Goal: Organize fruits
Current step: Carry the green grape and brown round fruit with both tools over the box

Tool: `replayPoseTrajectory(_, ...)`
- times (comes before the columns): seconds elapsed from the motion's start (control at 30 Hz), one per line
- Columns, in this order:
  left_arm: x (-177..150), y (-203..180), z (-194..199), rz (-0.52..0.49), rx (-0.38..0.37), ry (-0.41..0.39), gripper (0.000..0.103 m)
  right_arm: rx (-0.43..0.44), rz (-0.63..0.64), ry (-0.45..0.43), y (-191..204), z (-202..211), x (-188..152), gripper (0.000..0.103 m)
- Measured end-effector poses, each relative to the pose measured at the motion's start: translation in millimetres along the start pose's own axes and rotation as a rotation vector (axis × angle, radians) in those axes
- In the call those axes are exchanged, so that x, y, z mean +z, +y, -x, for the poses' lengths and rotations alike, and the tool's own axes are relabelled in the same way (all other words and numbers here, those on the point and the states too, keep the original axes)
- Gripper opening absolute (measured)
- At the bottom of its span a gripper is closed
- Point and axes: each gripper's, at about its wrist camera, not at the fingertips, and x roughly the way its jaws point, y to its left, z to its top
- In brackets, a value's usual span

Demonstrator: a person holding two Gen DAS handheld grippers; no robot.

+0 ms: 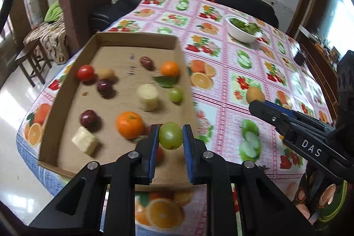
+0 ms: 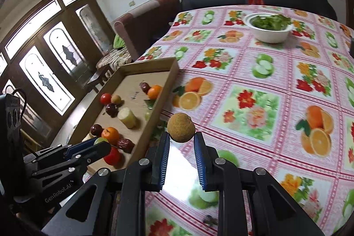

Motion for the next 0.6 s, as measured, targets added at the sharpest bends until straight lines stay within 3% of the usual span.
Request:
replayPoseTrajectory(0.27, 5.2, 45.9, -0.9, 0.086, 0.046, 0.002, 0.019, 0.044, 0.042, 0.017, 24.3, -19.5, 14.6, 0.023)
replayPoseTrajectory(0.6, 10.5, 67.7, -4.6, 0.127, 0.062, 0.001, 0.019, 0.079, 0.081, 0.051, 48.8, -43.7, 26.4, 0.022)
